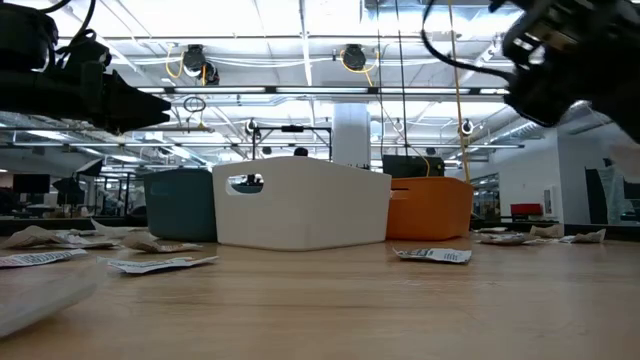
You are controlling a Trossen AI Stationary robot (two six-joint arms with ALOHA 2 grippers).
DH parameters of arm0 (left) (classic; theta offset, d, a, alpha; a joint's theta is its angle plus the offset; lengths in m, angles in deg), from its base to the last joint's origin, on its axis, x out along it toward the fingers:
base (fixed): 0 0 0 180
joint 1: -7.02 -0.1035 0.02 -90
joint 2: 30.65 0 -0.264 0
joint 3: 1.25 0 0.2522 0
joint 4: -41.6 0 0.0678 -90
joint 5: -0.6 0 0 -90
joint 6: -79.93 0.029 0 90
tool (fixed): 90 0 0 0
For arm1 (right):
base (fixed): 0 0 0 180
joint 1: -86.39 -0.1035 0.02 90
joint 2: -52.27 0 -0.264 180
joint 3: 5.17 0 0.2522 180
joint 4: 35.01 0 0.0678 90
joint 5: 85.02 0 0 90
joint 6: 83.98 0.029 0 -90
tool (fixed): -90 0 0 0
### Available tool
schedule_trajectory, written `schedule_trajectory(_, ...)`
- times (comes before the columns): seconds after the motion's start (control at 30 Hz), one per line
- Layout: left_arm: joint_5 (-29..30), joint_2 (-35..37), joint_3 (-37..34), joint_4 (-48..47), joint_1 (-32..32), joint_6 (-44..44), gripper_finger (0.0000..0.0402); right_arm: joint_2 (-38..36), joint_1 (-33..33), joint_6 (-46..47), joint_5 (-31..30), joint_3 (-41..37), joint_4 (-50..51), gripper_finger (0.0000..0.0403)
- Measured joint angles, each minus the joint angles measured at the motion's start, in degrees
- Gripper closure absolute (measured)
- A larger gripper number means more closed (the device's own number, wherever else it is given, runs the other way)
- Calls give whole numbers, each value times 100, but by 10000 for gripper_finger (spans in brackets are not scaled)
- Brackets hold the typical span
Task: Pick & Place First Aid Supplies
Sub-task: Put the blue alcohol pad into the blue bin
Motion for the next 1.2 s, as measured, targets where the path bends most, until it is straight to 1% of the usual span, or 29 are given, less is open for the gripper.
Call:
schedule_trajectory(0.07,0,-1,2,0,-1,0,34,25,234,-467,-27,253,330,403)
schedule_trajectory(0.2,0,-1,2,0,0,0,34,45,625,-1327,-277,732,829,403)
schedule_trajectory(0.4,0,1,0,2,-2,0,34,297,1106,-2753,-628,1527,1646,403)
schedule_trajectory(0.53,0,-1,1,3,0,0,34,584,1374,-3855,-929,2062,1991,403)
schedule_trajectory(0.67,0,-1,0,2,0,0,34,920,1557,-4809,-1127,2557,2023,403)
schedule_trajectory(0.77,-2,-1,2,2,0,0,34,1279,1655,-5335,-1201,2935,1992,403)
schedule_trajectory(1.07,0,-1,0,2,0,0,34,2368,1975,-6506,-1195,4034,1706,403)
schedule_trajectory(1.2,0,-1,0,2,-1,0,34,2848,2146,-6907,-1199,4662,1647,403)
